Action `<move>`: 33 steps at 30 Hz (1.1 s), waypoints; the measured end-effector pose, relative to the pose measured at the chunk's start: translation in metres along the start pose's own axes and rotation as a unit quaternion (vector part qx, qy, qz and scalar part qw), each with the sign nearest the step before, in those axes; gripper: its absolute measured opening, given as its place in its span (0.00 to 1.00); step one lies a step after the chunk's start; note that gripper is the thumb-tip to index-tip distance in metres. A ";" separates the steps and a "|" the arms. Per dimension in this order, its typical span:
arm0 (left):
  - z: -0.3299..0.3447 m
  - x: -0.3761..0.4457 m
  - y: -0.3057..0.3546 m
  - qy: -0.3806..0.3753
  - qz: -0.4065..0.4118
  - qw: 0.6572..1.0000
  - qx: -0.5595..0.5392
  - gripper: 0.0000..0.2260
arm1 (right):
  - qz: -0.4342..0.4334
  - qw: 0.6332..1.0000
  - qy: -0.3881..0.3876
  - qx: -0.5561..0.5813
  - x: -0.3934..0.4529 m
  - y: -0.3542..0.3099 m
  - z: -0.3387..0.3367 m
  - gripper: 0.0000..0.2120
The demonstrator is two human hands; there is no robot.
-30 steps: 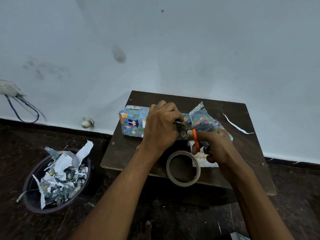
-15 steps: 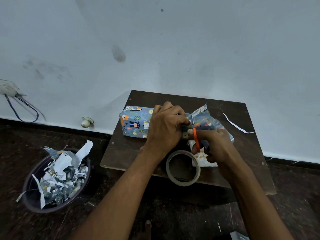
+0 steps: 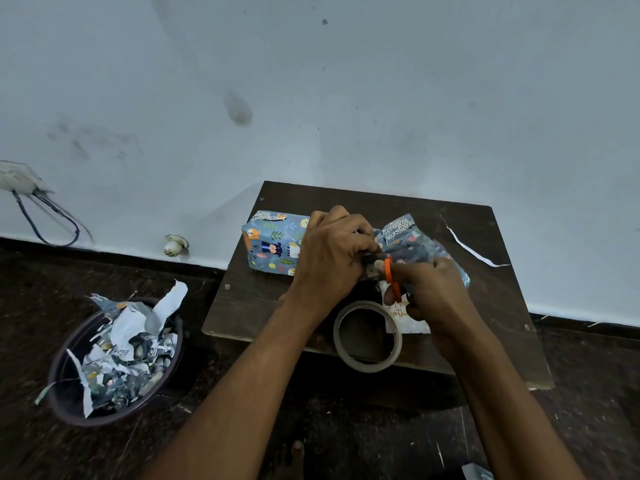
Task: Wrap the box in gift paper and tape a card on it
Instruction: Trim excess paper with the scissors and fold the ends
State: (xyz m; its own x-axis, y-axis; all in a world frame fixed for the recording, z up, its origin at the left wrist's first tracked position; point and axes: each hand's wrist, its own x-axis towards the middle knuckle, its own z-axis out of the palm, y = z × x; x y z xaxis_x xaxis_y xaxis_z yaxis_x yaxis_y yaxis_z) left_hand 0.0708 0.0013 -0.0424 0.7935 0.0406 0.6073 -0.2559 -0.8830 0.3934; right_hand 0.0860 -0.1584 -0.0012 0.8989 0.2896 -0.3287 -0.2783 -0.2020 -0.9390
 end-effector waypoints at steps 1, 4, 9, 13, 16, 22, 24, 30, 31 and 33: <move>0.000 0.000 0.000 0.001 -0.004 1.000 -0.003 0.06 | 0.007 1.000 -0.001 0.007 0.000 0.000 -0.001 0.04; -0.001 0.000 0.002 0.000 -0.011 1.000 -0.015 0.09 | 0.026 1.000 -0.013 -0.010 0.004 0.001 -0.005 0.04; 0.000 0.000 -0.002 -0.022 0.000 1.000 -0.011 0.07 | 0.038 0.998 -0.024 -0.035 0.010 0.003 -0.010 0.10; -0.002 -0.001 -0.002 -0.038 0.015 0.999 -0.016 0.07 | 0.053 0.997 -0.029 -0.038 0.016 0.002 -0.008 0.14; -0.002 -0.001 -0.001 -0.039 0.017 0.999 -0.011 0.09 | 0.054 0.997 -0.021 -0.045 0.019 0.003 -0.007 0.16; -0.002 -0.002 -0.001 -0.034 0.010 0.999 -0.015 0.15 | 0.045 0.998 -0.001 -0.036 0.019 0.003 -0.008 0.12; -0.002 -0.002 -0.001 -0.031 0.007 0.999 -0.018 0.15 | 0.035 0.999 -0.004 -0.037 0.018 0.003 -0.008 0.07; -0.002 -0.002 -0.003 -0.028 0.005 0.999 -0.023 0.15 | 0.029 0.997 -0.031 -0.059 0.015 0.003 -0.007 0.06; -0.002 -0.003 -0.003 -0.031 0.007 0.999 -0.023 0.15 | 0.033 0.997 -0.031 -0.064 0.016 0.002 -0.008 0.06; -0.003 -0.004 -0.002 -0.036 0.012 0.999 -0.029 0.15 | 0.035 0.996 -0.029 -0.073 0.017 0.001 -0.008 0.07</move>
State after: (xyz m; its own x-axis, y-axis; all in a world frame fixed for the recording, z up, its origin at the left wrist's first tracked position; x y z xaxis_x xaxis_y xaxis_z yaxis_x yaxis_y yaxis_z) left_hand 0.0667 0.0046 -0.0435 0.8235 -0.0152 0.5670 -0.3050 -0.8547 0.4201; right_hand 0.1041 -0.1614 -0.0070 0.8573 0.3223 -0.4014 -0.2831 -0.3562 -0.8905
